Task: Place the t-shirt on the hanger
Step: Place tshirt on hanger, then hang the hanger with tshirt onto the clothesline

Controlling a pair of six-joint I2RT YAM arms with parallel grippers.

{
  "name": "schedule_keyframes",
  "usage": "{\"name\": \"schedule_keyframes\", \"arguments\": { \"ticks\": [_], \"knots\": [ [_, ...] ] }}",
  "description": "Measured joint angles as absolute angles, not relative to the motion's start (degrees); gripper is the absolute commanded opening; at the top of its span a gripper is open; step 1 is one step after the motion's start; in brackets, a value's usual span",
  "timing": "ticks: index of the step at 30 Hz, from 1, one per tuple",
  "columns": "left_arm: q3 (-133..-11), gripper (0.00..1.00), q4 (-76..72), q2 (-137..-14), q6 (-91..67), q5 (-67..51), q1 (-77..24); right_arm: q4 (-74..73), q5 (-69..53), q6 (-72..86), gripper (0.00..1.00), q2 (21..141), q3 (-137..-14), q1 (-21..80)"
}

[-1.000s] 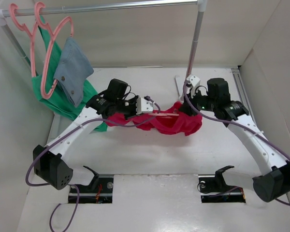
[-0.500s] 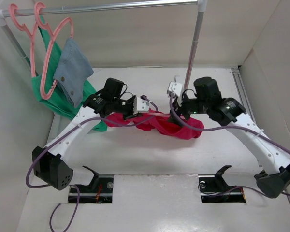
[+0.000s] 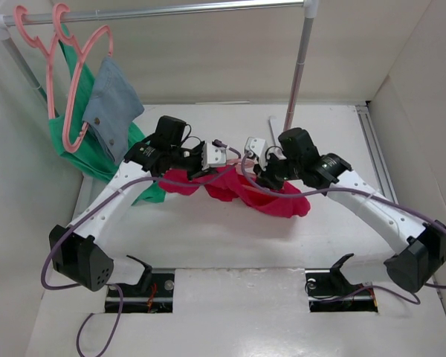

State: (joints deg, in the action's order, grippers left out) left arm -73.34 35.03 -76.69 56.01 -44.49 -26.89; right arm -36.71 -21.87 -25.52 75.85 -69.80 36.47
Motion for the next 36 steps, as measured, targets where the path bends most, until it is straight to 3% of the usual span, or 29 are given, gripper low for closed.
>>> {"name": "schedule_keyframes", "arguments": {
  "ticks": [12,14,18,19,24,30,36],
  "knots": [
    [-73.56,0.02,28.60,-76.69,55.18,-44.58,-24.38,-38.81,-21.93,-25.67,0.00,60.45,-66.65,30.41],
    [-73.56,0.10,26.94,-76.69,53.95,-44.66,-24.38,-40.75,-22.68,-25.67,0.00,58.02,-66.65,28.38],
    [-73.52,0.39,23.94,-76.69,50.61,-40.82,-23.51,-43.59,-24.40,-25.21,0.00,56.10,-66.65,25.10],
    [-73.52,0.53,23.51,-76.71,49.87,-39.55,-22.65,-44.75,-24.53,-25.06,0.00,55.83,-66.67,24.69],
    [-73.52,0.63,20.51,-76.93,43.44,-35.22,-20.40,-49.43,-24.75,-24.38,0.00,57.28,-69.45,23.59],
    [-73.67,0.69,18.59,-76.99,38.92,-34.24,-20.56,-57.80,-24.69,-22.61,0.00,63.13,-85.80,23.14],
    [-73.97,0.69,17.32,-76.97,34.94,-34.22,-20.56,-65.54,-21.45,-18.35,0.00,77.06,-119.48,22.31]
  ]
}}
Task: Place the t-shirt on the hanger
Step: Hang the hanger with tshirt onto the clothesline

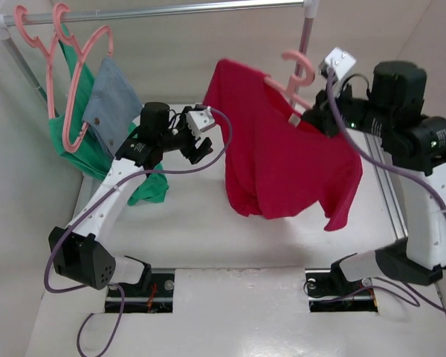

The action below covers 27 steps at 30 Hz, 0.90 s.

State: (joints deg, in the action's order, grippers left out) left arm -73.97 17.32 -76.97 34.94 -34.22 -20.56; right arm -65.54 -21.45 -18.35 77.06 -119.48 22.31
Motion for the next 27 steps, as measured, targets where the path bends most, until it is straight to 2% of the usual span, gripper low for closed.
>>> {"name": "schedule_keyframes", "arguments": {
  "ticks": [2,6,22,27],
  "knots": [
    [-73.97,0.69,16.88,-76.97,33.91,-34.15,-20.56,-67.59,-19.75,-16.84,0.00,82.43,-130.82,22.13],
    [-73.91,0.69,16.49,-76.07,32.75,-33.95,-20.56,-67.20,-16.78,-13.74,0.00,89.82,-141.95,21.71],
    [-70.61,0.69,15.97,-71.40,30.70,-32.47,-20.56,-41.01,-7.16,-1.78,0.00,98.54,-139.57,20.16],
    [-69.84,0.69,15.84,-71.29,30.50,-31.92,-20.56,-38.19,-6.79,-0.86,0.00,102.50,-139.61,19.68]
  ]
}}
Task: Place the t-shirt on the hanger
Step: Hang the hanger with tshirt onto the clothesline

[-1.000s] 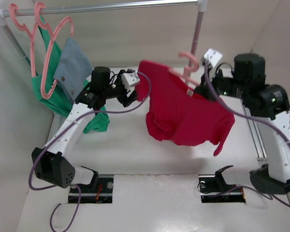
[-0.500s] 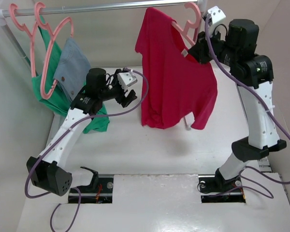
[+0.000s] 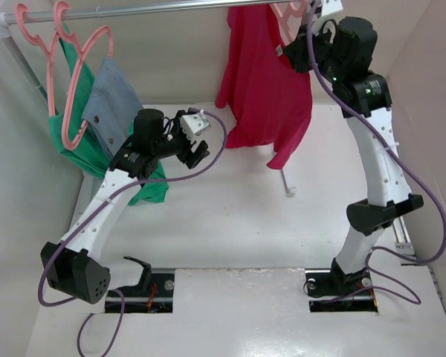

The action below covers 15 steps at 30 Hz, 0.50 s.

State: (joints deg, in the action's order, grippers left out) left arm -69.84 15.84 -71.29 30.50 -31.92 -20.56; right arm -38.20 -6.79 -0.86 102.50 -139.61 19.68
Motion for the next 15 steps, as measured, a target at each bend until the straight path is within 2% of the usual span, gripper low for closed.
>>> {"name": "schedule_keyframes", "arguments": {
  "ticks": [10,11,12,13,14,15],
  "knots": [
    [-69.25,0.69,15.38,-71.09,30.48,-31.33,-20.56,-33.76,-6.90,0.30,0.00,105.32,-134.74,19.46],
    [-69.01,0.69,15.22,-71.00,30.46,-31.33,-20.56,-32.82,-7.03,0.30,0.02,104.66,-133.40,19.46],
    [-68.88,0.69,15.25,-70.98,30.44,-31.35,-20.56,-31.70,-7.20,0.27,0.11,103.74,-131.72,19.46],
    [-68.84,0.70,15.25,-70.96,30.30,-31.38,-20.56,-30.83,-7.46,0.25,0.29,102.69,-129.97,19.46],
    [-68.82,0.70,15.25,-70.96,30.26,-31.38,-20.56,-30.26,-7.75,0.10,0.80,101.71,-128.53,19.46],
    [-68.82,0.70,15.22,-70.96,30.13,-31.42,-20.56,-30.41,-8.10,-0.10,0.95,100.71,-127.33,19.49]
  ]
}}
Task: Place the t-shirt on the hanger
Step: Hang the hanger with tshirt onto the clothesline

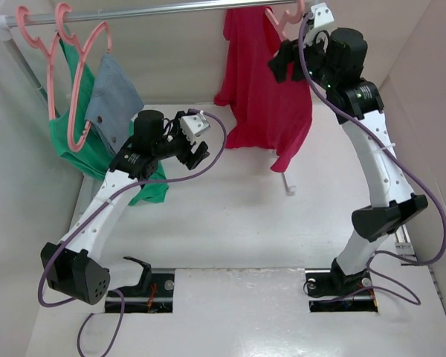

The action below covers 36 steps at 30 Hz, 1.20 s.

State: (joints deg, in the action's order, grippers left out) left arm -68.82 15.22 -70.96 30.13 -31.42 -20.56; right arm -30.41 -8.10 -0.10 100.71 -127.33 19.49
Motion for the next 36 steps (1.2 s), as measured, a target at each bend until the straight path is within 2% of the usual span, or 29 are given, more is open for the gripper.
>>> {"name": "schedule_keyframes", "arguments": {
  "ticks": [1,8,17,23,29,33,36],
  "knots": [
    [-68.82,0.70,15.22,-70.96,30.06,-31.44,-20.56,-30.44,-8.54,-1.06,1.00,99.68,-126.23,19.64],
    [-68.45,0.70,15.16,-70.94,29.74,-32.03,-20.56,-33.34,-4.36,-9.80,1.00,90.67,-122.48,24.29],
    [-67.59,0.70,14.96,-70.67,28.53,-32.23,-21.30,-35.88,2.24,-15.44,1.00,69.93,-116.49,26.87],
    [-60.40,0.70,12.10,-67.99,22.79,-26.96,-22.46,-39.68,9.39,-11.55,1.00,53.47,-96.99,21.85],
    [-53.49,0.71,10.63,-64.71,17.30,-21.89,-22.50,-50.28,21.85,2.42,1.00,43.18,-70.96,20.29],
    [-47.94,0.71,7.42,-61.67,13.74,-18.17,-22.52,-54.59,22.72,8.91,1.00,35.97,-57.08,20.25],
    [-42.85,0.71,3.84,-60.18,11.18,-15.18,-22.52,-54.52,21.76,11.68,1.00,31.16,-52.42,20.23]
  ]
}}
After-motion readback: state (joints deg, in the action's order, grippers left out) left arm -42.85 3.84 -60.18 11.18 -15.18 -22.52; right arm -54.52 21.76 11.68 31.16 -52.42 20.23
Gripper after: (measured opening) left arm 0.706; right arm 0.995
